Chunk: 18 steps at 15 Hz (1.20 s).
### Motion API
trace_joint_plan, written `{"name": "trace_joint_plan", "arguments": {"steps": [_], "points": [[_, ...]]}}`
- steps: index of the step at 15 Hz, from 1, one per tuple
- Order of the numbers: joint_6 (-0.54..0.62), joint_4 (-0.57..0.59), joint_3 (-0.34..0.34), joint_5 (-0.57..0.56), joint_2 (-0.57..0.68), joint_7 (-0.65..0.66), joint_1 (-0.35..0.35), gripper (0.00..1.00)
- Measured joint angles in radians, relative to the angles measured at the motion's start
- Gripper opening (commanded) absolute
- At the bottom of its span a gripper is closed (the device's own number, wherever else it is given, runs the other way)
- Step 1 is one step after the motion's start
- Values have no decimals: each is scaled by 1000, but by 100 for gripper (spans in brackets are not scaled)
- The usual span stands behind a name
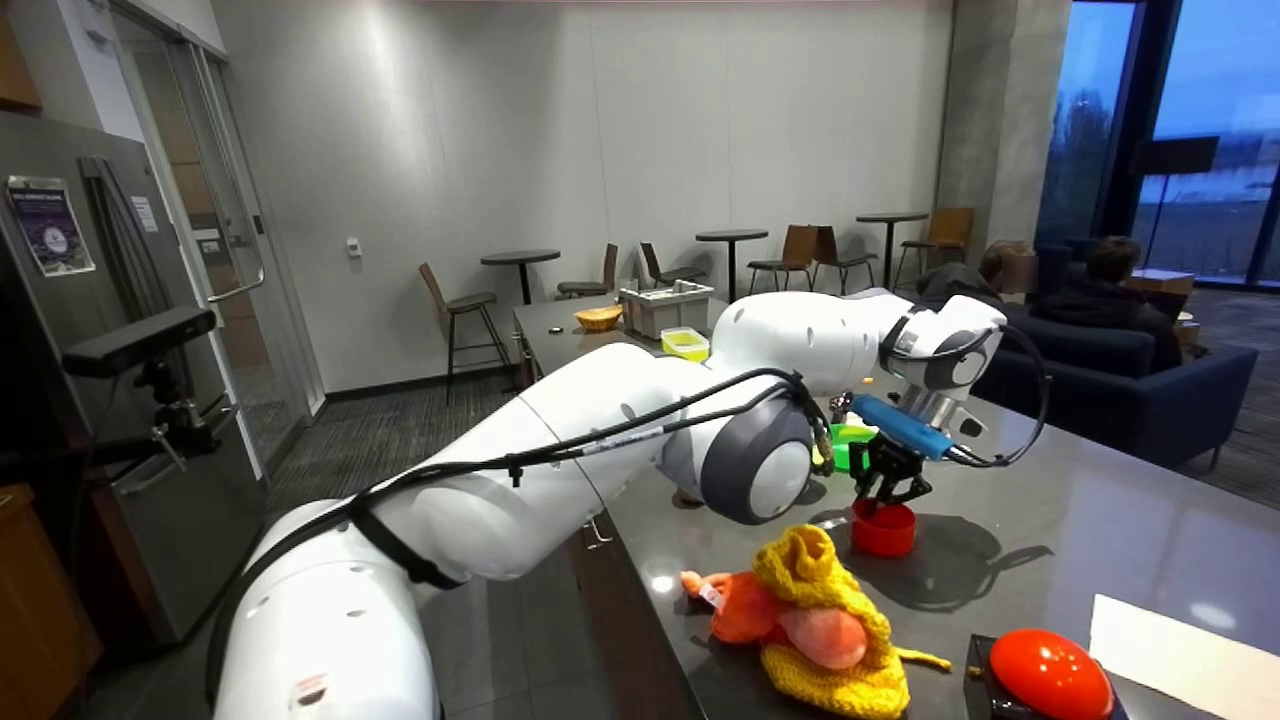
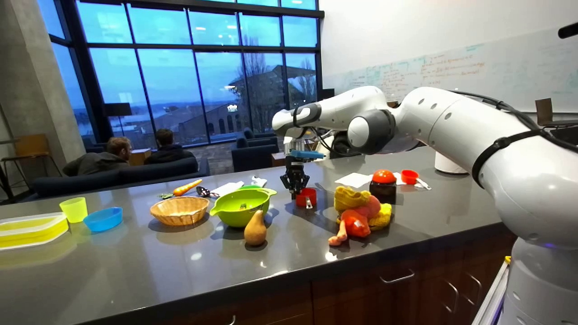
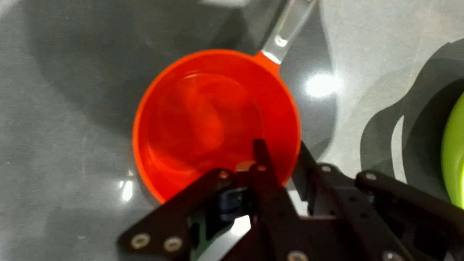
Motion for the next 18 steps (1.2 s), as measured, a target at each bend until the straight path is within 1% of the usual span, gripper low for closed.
{"name": "trace_joint_plan", "arguments": {"steps": [2, 5, 8, 10, 15, 18], "points": [[0, 4, 0, 0, -4, 8, 3, 2], [-8, 13, 0, -1, -16, 13, 8, 0], [-37, 14, 3, 0, -36, 17, 22, 1], [-96, 14, 13, 3, -57, 18, 35, 1], [-297, 16, 54, 24, -113, 15, 58, 1], [-406, 23, 86, 31, -134, -20, 68, 1]]}}
